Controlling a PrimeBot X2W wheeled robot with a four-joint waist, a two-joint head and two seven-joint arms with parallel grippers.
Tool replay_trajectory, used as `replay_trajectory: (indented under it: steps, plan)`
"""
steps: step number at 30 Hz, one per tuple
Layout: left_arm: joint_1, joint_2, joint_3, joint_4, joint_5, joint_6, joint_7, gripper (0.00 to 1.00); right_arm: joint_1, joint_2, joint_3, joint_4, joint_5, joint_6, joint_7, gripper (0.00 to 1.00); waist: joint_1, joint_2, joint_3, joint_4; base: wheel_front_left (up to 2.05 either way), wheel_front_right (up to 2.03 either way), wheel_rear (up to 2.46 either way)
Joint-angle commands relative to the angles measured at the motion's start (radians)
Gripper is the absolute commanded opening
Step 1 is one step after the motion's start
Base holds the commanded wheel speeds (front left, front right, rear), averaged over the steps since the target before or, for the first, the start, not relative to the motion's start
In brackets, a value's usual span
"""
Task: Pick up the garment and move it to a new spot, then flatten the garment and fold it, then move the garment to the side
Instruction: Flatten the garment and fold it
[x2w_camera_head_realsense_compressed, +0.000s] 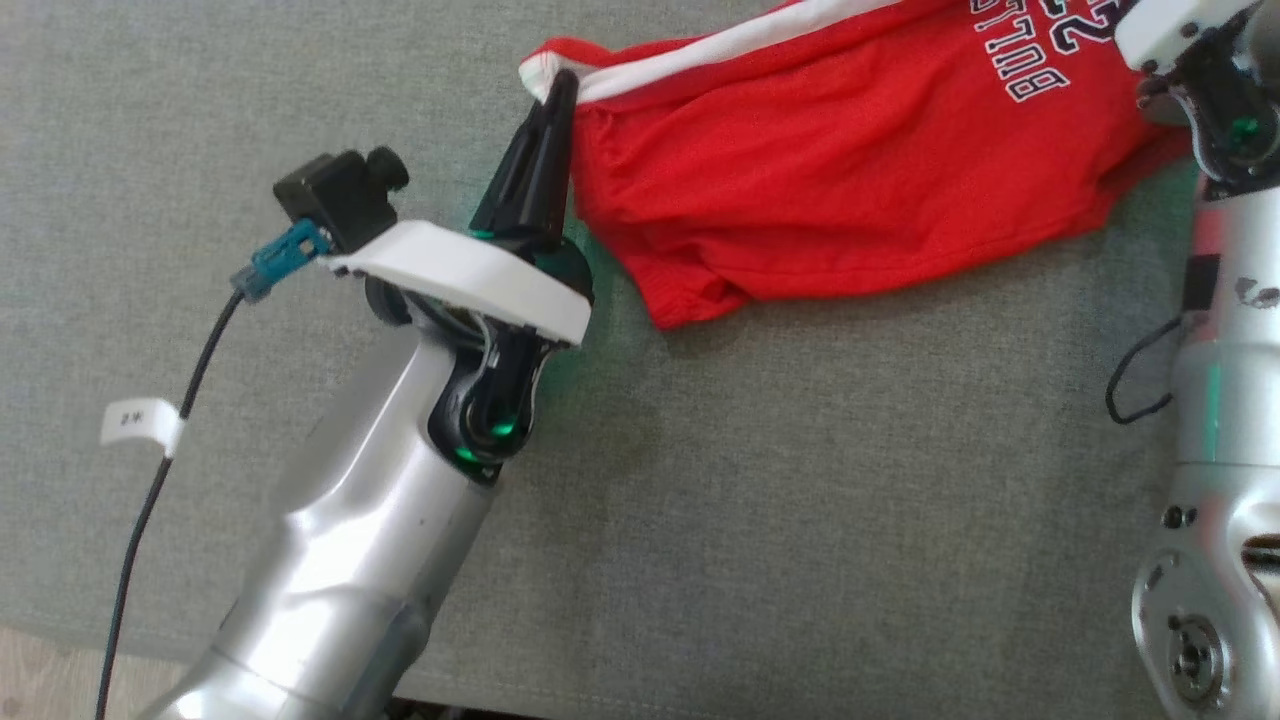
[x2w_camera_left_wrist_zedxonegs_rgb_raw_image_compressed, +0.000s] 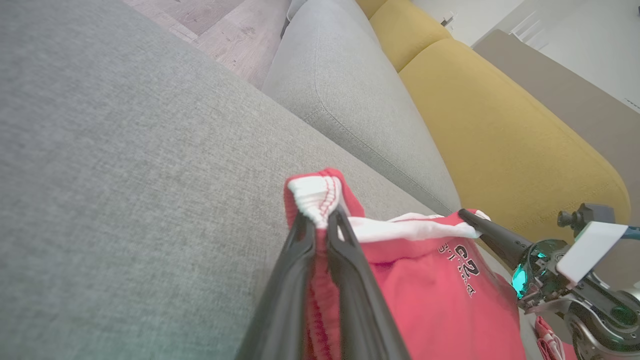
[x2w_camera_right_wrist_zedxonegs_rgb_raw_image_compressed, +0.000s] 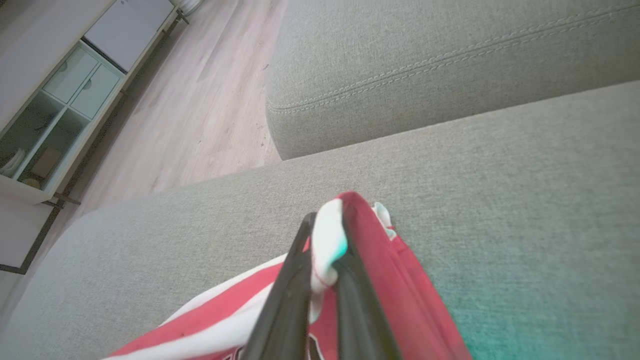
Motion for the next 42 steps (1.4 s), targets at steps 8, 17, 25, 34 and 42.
replay_trajectory:
  steps: [8, 17, 25, 34, 42]
  plan:
    - [-0.038, 0.01, 0.015, 0.033, -0.007, -0.006, -0.01, 1.0, -0.044, 0.008, 0.04, 0.015, -0.027, 0.007, -0.049, 1.0, -0.0001, 0.0, 0.011, -0.005, 0.0, 0.0, 0.0]
    - [-0.016, 0.041, 0.003, 0.037, 0.025, 0.024, -0.014, 1.0, -0.042, -0.013, 0.053, 0.014, -0.016, 0.007, -0.097, 1.0, -0.0001, 0.0, -0.014, -0.019, 0.0, 0.0, 0.0]
    - [0.043, 0.117, -0.042, -0.034, 0.112, 0.087, -0.01, 1.0, 0.023, -0.106, 0.191, -0.032, -0.037, 0.007, -0.076, 1.0, -0.0001, 0.0, -0.043, -0.036, 0.0, 0.0, 0.0]
    - [0.112, 0.198, -0.099, -0.123, 0.258, 0.178, -0.062, 1.0, 0.107, -0.141, 0.271, -0.031, -0.049, 0.007, -0.054, 1.0, -0.0001, 0.0, -0.093, -0.036, 0.0, 0.0, 0.0]
    - [0.176, 0.243, -0.095, -0.228, 0.382, 0.272, -0.18, 1.0, 0.116, -0.175, 0.247, 0.001, -0.1, 0.007, -0.038, 1.0, -0.0001, 0.0, -0.095, -0.013, 0.0, 0.0, 0.0]
